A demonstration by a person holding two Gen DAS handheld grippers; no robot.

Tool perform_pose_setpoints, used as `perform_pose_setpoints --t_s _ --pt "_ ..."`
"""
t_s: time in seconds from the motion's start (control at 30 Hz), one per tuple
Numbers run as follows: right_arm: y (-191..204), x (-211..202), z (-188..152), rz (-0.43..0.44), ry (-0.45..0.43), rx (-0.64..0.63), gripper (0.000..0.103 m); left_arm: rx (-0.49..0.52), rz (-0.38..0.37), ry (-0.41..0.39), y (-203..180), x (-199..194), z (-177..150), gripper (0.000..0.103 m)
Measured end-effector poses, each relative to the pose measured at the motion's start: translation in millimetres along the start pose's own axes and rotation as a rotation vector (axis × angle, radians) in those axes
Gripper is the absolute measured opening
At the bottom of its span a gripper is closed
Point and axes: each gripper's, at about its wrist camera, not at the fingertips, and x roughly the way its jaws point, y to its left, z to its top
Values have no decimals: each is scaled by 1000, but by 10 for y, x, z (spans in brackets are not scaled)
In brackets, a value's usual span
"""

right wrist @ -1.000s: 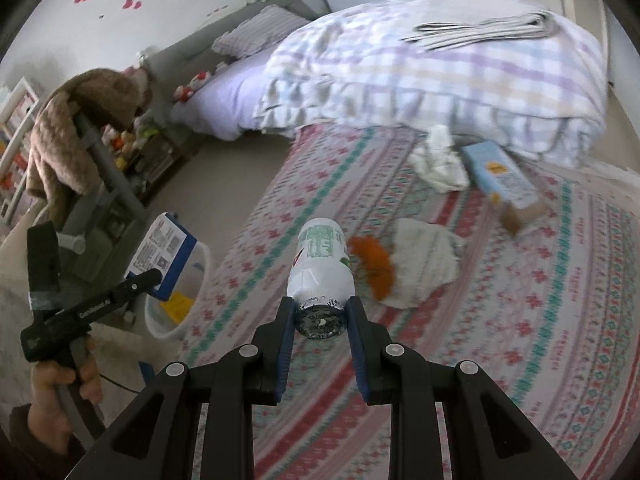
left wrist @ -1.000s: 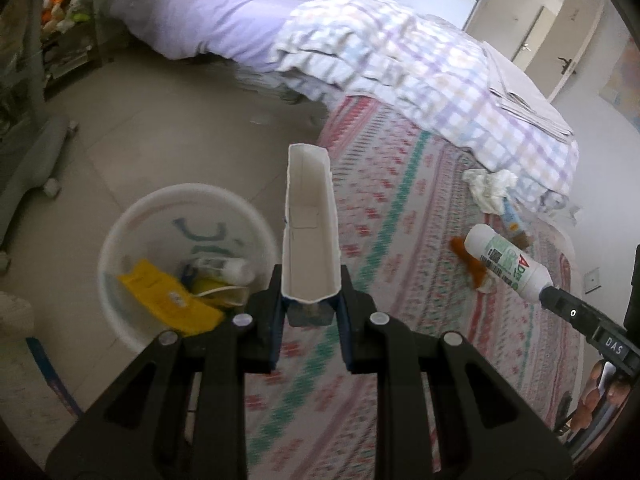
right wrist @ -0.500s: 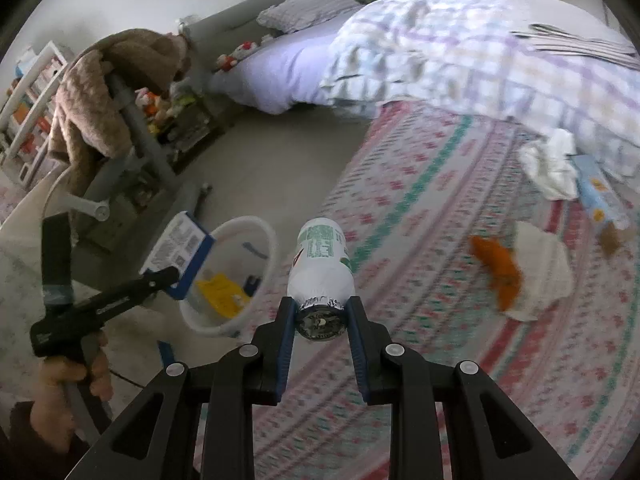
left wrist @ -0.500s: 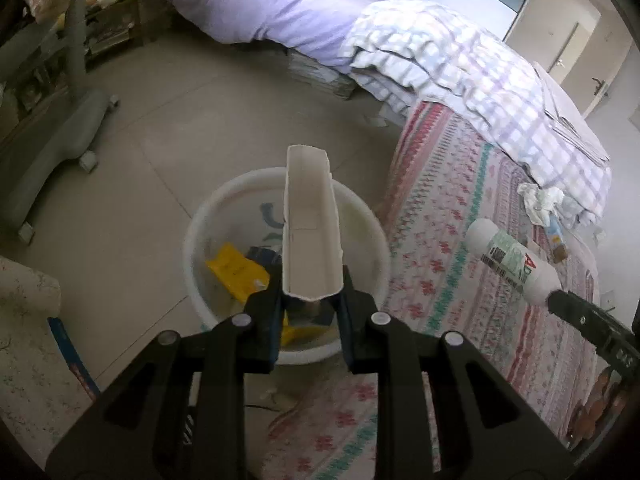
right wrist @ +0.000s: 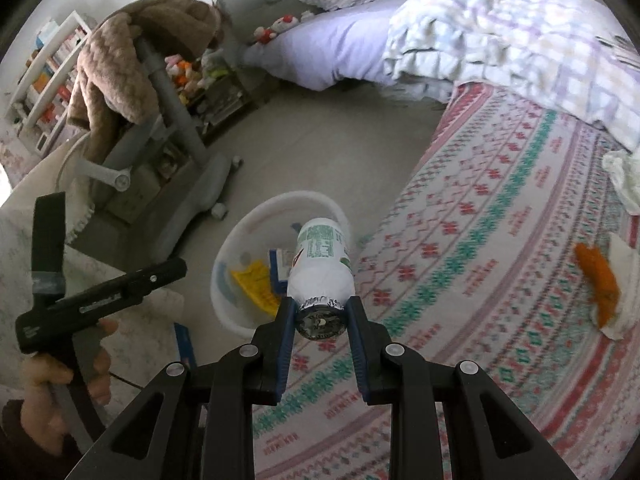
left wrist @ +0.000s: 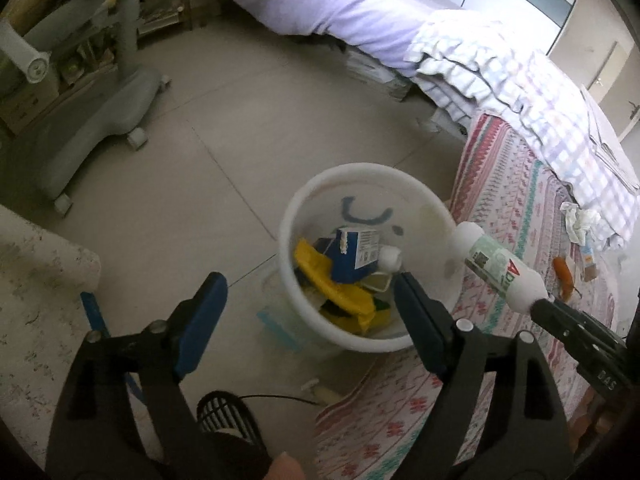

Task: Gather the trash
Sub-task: 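Carry the blue box to the wastebasket and open the left tool while the right tool holds the bottle, then drop the white bottle into the wastebasket with the right tool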

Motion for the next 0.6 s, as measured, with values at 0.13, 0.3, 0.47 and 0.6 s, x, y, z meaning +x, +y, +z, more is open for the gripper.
perform_pose_setpoints --t_s 0.13,0.3,0.47,0.6 --pt "55 142 -2 -1 6 -8 27 -19 4 4 119 -19 -18 85" --pt "69 194 31 -29 -40 7 35 -20 24 2 154 -26 -49 94" --pt "3 81 9 -47 -60 44 74 -1 22 -7 108 -51 -50 96" --pt "-65 -76 -22 -67 -64 47 75 4 15 -6 56 -55 -60 96"
